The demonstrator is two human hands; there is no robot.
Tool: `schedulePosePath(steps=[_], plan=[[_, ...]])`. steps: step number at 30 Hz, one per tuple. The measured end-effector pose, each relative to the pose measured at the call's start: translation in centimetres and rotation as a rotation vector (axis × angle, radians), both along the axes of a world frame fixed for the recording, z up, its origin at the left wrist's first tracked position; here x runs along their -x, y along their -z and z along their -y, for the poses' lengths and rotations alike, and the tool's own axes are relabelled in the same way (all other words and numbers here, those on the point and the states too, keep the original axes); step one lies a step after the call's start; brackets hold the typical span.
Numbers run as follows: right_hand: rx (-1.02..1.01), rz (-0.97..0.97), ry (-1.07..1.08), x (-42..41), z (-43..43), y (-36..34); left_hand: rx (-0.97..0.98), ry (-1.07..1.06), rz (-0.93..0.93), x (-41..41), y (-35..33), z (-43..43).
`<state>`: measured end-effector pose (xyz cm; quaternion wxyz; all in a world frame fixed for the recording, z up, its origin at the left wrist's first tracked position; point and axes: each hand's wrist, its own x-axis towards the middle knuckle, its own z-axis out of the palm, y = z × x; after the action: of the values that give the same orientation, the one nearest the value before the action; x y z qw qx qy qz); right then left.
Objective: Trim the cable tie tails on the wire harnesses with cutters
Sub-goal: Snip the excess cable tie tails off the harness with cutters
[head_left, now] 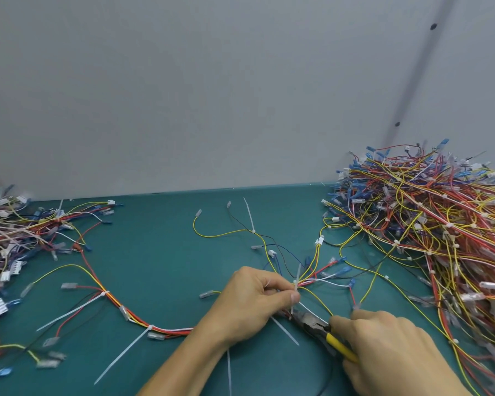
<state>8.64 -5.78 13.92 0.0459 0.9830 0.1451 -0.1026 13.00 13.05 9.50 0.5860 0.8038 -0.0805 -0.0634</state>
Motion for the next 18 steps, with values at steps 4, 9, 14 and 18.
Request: schedulePosePath(steps=[4,9,14,18], plan=[[-0.099,0.023,0.013,-0.2,0.7,0.3,0.179,-0.069,-0.013,0.2,-0.8,-0.2],[-0.306,0.169,0.018,-0.9,2.1,-0.3,0.568,-0.226,-0.116,-0.2,-2.9,-1.6],[-0.275,0.316,-0.118,-1.7,1.8,-1.5,0.580,-0.155,-0.132,0.4,-4.0,-2.9],[-0.125,0.331,-0.157,-3.7,0.7,-2.1,0.495,-0.142,-0.143,1.5,-3.7,-3.9]])
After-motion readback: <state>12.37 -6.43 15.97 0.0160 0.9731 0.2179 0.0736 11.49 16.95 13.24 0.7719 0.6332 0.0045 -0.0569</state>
